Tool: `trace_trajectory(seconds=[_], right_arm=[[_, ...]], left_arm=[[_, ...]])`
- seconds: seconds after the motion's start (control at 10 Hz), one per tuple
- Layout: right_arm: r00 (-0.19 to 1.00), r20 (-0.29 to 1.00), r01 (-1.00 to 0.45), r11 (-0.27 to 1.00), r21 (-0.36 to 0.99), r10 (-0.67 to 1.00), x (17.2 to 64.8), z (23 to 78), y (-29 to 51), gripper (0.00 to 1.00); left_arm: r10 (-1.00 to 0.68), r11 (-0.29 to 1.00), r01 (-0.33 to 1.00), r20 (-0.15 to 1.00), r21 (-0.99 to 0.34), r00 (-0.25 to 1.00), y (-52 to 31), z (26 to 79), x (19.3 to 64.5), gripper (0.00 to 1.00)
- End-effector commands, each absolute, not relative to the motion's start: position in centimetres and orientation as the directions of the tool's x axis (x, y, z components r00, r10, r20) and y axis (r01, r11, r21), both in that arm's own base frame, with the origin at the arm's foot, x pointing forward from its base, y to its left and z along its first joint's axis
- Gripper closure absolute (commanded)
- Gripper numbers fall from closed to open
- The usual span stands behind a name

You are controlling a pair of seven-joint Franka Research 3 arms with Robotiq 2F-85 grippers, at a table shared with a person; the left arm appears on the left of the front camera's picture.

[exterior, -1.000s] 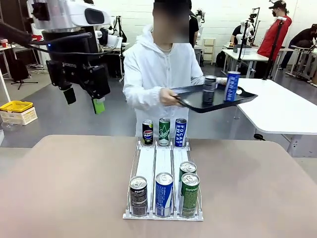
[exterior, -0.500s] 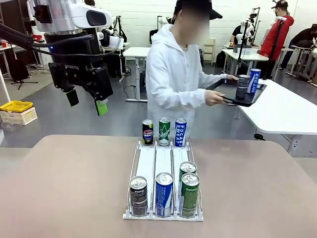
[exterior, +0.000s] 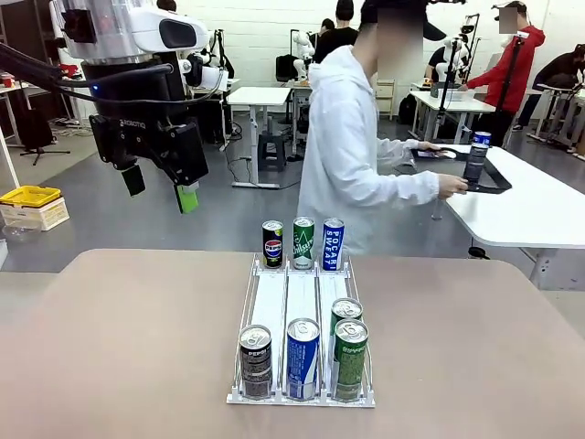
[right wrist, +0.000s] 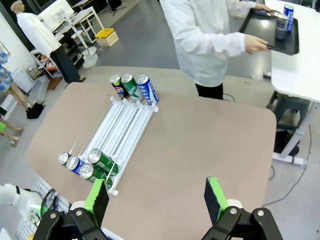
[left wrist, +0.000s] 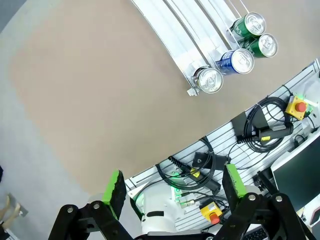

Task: Retrieve and hand over the desired beverage to the person.
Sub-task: Place the picked can on the Handle tray extended by the person.

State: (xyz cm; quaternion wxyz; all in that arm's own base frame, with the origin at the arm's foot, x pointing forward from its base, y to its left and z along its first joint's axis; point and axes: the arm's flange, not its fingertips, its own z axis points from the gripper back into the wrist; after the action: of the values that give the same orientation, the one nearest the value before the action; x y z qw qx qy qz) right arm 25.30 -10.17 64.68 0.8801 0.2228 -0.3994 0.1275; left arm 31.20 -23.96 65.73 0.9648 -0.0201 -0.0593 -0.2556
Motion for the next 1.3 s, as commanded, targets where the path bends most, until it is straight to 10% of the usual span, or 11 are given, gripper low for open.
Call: trace_trajectory(seconds=[0.0, 0.5, 1.2], right_arm=[[0.644, 0.763, -0.419, 0.856, 0.302, 0.047, 25.4, 64.6, -10.1, 0.0], [0.644, 0.763, -0.419, 0.856, 0.302, 0.047, 25.4, 64.6, -10.1, 0.0], [0.644, 0.763, -0.419, 0.856, 0.302, 0.047, 25.4, 64.6, -10.1, 0.0]], left_arm=[[-0.494, 0.868, 0.497, 0.116, 0.004, 0.862, -23.7, 66.1, 31.3, 0.0], [-0.715, 0.558, 0.827, 0.467, -0.067, 0.52, -11.6, 68.7, 23.4, 0.0], [-0.386, 0.614, 0.743, 0.72, -0.267, 0.577, 4.8, 64.2, 21.3, 0.0]])
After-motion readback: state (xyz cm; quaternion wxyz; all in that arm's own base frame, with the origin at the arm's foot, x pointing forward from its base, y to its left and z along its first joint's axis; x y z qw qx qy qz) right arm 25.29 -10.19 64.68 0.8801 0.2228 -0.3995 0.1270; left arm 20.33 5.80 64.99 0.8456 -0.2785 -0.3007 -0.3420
